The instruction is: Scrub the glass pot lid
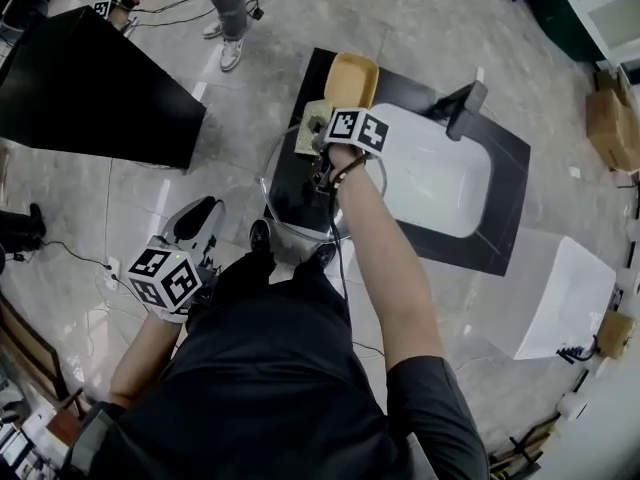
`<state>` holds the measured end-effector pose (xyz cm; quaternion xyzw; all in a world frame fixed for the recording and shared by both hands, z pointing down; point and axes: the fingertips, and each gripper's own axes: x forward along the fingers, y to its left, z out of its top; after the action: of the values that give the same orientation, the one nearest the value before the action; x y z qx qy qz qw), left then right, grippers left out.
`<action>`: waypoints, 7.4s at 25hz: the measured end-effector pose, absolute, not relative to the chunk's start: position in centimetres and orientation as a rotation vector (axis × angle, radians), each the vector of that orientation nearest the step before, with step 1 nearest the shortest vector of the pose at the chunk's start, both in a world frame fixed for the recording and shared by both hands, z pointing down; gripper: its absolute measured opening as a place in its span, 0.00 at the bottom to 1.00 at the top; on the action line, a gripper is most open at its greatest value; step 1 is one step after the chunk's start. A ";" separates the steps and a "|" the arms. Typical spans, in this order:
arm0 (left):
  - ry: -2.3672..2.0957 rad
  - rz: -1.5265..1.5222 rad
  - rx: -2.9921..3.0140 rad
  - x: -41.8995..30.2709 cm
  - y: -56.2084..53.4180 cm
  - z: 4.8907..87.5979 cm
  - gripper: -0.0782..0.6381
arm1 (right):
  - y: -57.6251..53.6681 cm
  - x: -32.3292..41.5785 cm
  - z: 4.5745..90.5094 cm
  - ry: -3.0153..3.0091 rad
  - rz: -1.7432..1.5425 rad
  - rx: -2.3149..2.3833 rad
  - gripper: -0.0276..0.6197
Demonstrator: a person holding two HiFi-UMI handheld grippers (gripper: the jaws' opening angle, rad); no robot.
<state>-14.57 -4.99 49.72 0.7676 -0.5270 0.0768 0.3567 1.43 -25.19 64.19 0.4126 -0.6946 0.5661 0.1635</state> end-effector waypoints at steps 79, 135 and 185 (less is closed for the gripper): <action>-1.108 0.326 2.112 -6.9 -3.9 50.3 0.21 | -4.7 0.7 60.8 -2.426 1.642 0.926 0.14; -1.421 0.098 1.841 -22.1 -1.0 50.6 0.21 | -20.5 -5.9 66.3 -1.772 -0.105 0.381 0.14; -1.139 0.188 2.048 -5.2 -5.5 49.7 0.21 | -2.8 4.5 56.2 -2.353 0.300 0.517 0.14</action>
<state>-5.19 -5.50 49.67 0.8040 -0.4471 0.0736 0.3850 4.48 -2.84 56.18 0.1995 -0.9082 0.1158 0.3493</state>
